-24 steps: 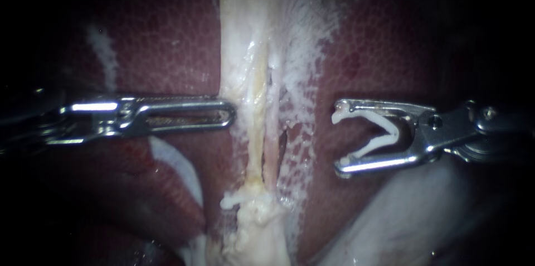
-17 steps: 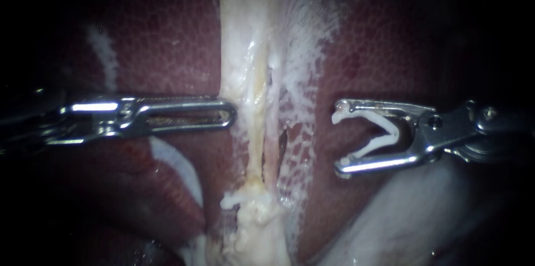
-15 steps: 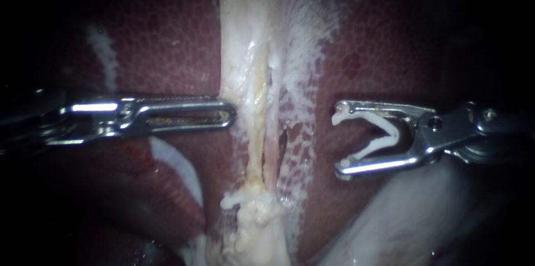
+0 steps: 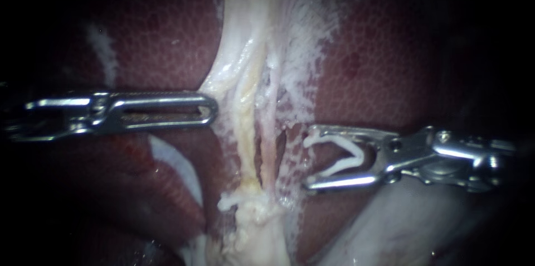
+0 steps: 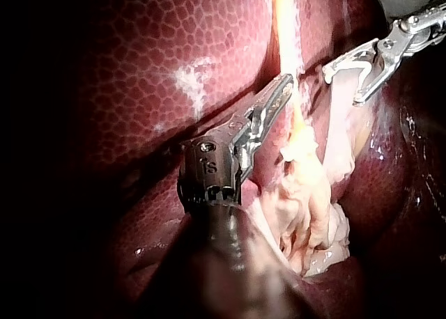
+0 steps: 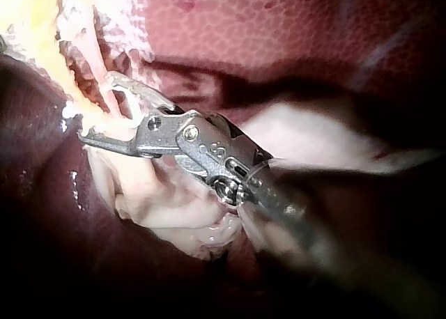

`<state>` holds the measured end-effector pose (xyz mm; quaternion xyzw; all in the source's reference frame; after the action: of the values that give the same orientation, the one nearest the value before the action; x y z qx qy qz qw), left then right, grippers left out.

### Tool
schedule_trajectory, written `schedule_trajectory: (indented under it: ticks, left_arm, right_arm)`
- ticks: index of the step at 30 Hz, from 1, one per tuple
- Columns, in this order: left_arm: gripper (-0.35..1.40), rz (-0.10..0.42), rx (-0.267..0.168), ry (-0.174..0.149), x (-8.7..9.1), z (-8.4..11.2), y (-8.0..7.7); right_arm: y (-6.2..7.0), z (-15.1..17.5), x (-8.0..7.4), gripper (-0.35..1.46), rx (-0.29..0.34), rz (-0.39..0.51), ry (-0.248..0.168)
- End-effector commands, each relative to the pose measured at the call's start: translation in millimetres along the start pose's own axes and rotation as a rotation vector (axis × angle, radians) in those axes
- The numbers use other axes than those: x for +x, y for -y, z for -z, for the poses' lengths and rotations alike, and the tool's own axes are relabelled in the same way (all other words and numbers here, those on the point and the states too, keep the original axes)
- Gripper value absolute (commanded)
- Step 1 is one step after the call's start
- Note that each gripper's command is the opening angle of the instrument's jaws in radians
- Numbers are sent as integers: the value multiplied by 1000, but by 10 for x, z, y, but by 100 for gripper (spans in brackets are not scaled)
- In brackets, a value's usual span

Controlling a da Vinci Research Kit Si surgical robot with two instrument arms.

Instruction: Clipping second clip left tube

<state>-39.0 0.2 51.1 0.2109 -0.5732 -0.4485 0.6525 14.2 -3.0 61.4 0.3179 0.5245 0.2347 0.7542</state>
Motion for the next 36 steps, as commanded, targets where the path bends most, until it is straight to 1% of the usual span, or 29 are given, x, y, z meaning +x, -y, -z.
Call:
schedule_trajectory:
  ticks: [1,4,6,11,13,22,27,30,36]
  left_arm:
    - [-35,2,4,6,-4,3,2]
    - [-35,11,5,15,-10,7,8]
    - [-35,7,5,17,-13,10,15]
    - [-35,8,6,23,-16,11,25]
    - [-35,8,6,24,-16,11,27]
    - [-35,8,5,24,-16,12,29]
    - [-35,8,5,24,-16,12,29]
    - [-35,8,5,24,-15,11,29]
    - [-35,6,4,24,-13,10,28]
  right_arm:
    - [0,-4,-2,58,0,-7,5]
    - [0,-18,-5,58,9,-15,15]
    - [1,-27,-6,58,18,-25,20]
    - [1,-44,-10,56,35,-36,26]
    - [1,-51,-11,55,43,-33,31]
    - [-8,-80,-13,55,53,-33,42]
    - [-9,-93,-17,53,74,-33,54]
    - [-9,-103,-16,53,85,-26,57]
    - [-5,-115,-10,53,91,-30,58]
